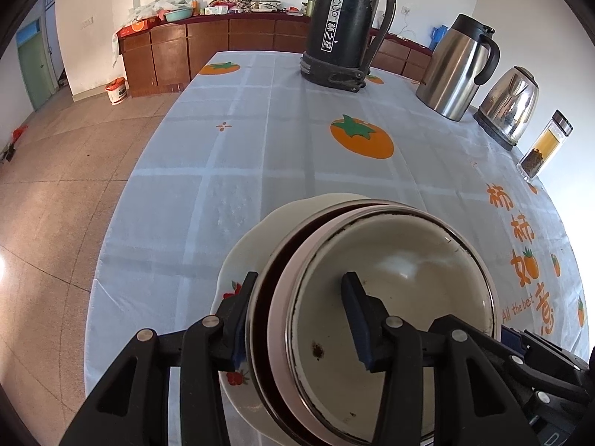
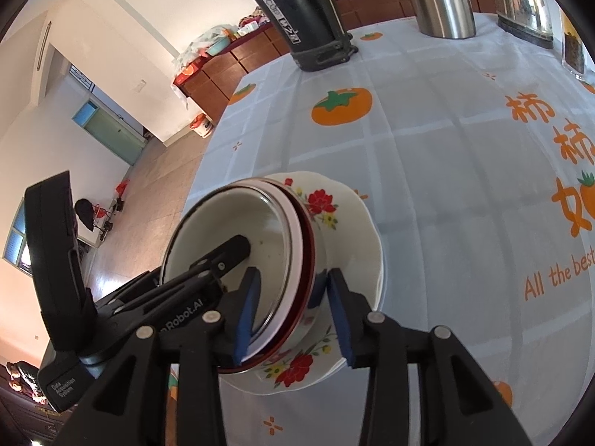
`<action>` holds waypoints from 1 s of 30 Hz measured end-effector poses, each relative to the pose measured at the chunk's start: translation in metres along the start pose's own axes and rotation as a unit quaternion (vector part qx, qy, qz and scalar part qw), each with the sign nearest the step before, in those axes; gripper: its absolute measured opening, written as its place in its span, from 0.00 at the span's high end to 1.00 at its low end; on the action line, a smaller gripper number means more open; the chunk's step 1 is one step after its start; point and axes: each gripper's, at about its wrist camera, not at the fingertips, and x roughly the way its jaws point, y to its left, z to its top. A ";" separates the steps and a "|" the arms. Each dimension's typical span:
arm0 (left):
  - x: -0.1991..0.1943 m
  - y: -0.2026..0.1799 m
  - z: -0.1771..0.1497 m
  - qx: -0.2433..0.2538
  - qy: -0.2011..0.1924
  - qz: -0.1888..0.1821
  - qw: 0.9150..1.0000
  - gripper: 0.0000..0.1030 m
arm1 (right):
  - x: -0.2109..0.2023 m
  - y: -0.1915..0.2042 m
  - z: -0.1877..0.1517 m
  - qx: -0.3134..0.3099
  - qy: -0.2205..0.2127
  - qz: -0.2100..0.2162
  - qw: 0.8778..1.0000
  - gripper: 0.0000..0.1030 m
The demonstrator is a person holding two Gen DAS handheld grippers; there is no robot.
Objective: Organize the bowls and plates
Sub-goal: 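Lower the nested bowls onto the red-flower plate stack with both grippers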
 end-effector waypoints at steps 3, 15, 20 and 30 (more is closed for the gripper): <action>-0.002 0.000 0.000 0.004 0.000 0.008 1.000 0.54 | -0.002 0.002 0.000 -0.006 -0.007 -0.001 1.000 0.62; -0.015 0.015 0.003 -0.009 -0.020 0.013 1.000 0.53 | -0.004 0.007 0.000 -0.018 -0.025 -0.010 0.999 0.62; -0.024 0.004 0.002 0.016 -0.051 0.035 0.998 0.53 | -0.016 0.003 -0.001 -0.008 -0.053 0.005 0.999 0.62; -0.024 -0.002 -0.001 0.026 -0.051 0.028 0.998 0.53 | -0.035 0.009 -0.019 -0.042 -0.101 -0.027 0.994 0.58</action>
